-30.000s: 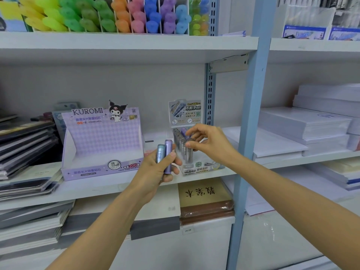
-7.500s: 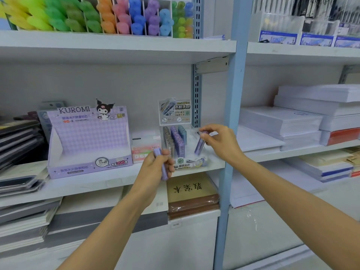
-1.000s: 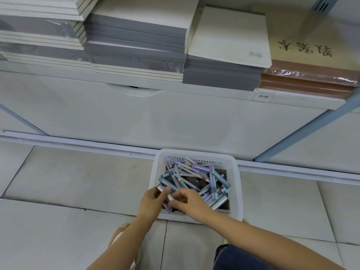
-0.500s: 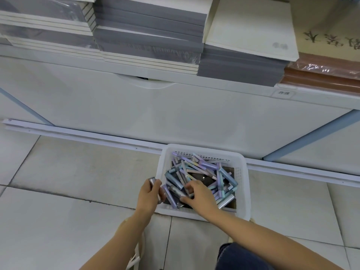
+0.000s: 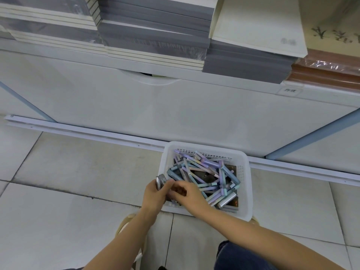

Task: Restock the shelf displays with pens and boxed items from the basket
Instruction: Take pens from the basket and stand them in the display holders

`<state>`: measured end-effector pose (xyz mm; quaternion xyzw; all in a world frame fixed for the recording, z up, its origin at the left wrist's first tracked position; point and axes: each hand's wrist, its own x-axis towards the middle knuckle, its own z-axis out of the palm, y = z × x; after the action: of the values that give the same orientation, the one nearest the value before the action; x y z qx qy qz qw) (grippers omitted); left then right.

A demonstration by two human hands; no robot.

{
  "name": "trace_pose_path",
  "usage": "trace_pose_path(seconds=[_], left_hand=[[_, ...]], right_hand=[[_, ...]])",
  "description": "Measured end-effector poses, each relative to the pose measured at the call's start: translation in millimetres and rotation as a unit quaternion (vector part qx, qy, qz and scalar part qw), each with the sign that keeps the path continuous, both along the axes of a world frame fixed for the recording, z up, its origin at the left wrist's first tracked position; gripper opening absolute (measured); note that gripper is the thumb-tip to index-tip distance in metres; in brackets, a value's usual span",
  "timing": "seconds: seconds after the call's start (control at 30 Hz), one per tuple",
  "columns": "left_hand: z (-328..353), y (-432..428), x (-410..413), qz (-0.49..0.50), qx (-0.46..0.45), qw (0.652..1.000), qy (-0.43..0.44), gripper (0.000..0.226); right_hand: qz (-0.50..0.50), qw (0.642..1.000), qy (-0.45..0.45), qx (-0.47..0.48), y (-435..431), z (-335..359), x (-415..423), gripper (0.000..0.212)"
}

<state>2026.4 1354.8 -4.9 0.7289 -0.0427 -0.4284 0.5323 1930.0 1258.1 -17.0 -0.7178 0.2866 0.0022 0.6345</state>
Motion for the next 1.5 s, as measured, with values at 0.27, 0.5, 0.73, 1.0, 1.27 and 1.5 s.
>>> trace_pose_path(seconds=[0.27,0.5,0.73,1.0,1.27,1.5], left_hand=[[-7.1,8.9,13.6,0.077,0.060,0.995,-0.009,0.030],[-10.2,10.9,11.6,0.024,0.057,0.998,-0.011,0.029],[-8.4,8.9,8.7,-0.011,0.066,0.998,-0.022,0.023],[12.0,-6.1,5.2,0.039,0.006,0.999,-0.003,0.025],[11.4,-8.5,8.1,0.038,0.005,0.999,0.004,0.033],[8.1,-16.9,8.7,0.041,0.016,0.999,0.009,0.027]], right_hand=[[-0.060,0.970,0.140,-0.187,-18.1,-26.4,-2.3,0.036],[-0.040,0.953,0.199,-0.226,-18.2,-34.7,10.0,0.034],[-0.056,0.988,0.120,-0.080,-6.3,-17.0,-8.2,0.019],[-0.104,0.992,0.056,-0.035,-18.0,15.3,-10.5,0.040],[-0.133,0.982,0.131,0.026,-46.4,15.8,15.8,0.029],[-0.047,0.976,0.213,-0.013,-69.7,18.6,-21.2,0.027]])
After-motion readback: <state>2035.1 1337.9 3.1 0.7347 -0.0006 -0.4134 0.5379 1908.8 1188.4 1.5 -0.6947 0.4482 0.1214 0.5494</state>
